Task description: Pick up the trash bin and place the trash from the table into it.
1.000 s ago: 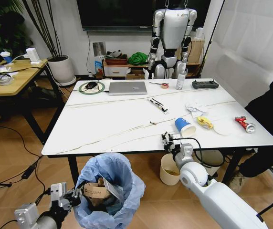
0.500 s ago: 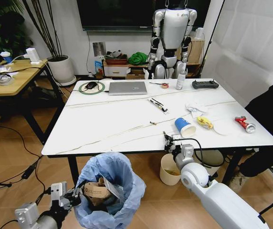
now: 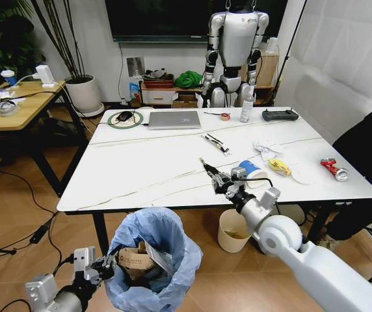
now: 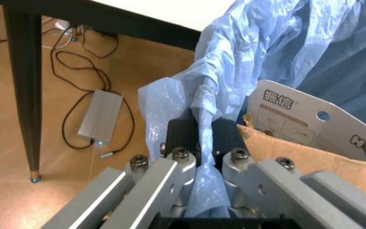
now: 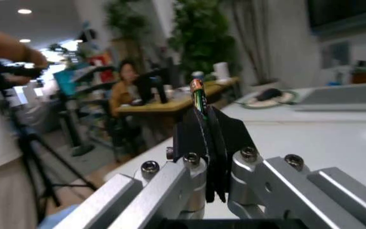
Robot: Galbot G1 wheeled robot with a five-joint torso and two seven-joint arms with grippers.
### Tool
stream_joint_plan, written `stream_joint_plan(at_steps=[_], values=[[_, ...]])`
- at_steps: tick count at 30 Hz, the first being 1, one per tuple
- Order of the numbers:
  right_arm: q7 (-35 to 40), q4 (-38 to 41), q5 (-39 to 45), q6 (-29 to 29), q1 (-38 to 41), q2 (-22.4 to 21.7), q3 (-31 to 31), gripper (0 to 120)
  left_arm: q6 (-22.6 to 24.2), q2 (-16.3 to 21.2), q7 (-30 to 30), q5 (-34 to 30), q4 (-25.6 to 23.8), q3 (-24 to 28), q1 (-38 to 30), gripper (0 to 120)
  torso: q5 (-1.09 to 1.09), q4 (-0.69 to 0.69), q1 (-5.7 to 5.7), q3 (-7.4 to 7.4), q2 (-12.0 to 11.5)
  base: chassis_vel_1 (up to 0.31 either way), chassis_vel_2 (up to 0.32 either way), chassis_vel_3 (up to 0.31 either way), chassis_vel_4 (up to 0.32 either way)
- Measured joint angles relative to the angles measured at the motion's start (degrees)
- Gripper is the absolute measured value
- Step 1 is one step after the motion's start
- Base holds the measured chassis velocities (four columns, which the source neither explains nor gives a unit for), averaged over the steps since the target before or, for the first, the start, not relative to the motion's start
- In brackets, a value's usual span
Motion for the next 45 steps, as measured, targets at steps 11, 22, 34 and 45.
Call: stream_joint_plan(at_steps=[11, 22, 34, 45], values=[[-14.2, 6.0, 0.1, -0.5, 7.7, -5.8, -14.7, 0, 0.2, 0.8, -0.2, -0.6, -0.6, 1.3, -0.5, 0, 0.0, 0.01, 0.0, 0.0, 0.0, 0.0, 0.0, 0.0, 0.0], [-22.0, 0.6, -4.6, 0.3, 8.3, -6.9, -15.8, 0, 0.2, 0.8, 0.0, -0.7, -0.6, 2.3, -1.0, 0, 0.0, 0.01, 0.0, 0.0, 0.0, 0.0, 0.0, 0.0, 0.0], [-22.5, 0.5, -6.9, 1.2, 2.3, -8.1, -10.2, 35, 0.4, 0.6, -0.2, -0.3, -0.7, 2.7, -0.9, 0, 0.0, 0.0, 0.0, 0.0, 0.0, 0.0, 0.0, 0.0, 0.0], [-14.9, 3.7, -1.4, 0.4, 1.9, -6.0, -4.1, 75, 0.3, 0.1, 0.1, 0.6, -0.8, 2.8, -0.2, 0, -0.01, 0.0, -0.01, 0.0, 0.0, 0.0, 0.0, 0.0, 0.0]])
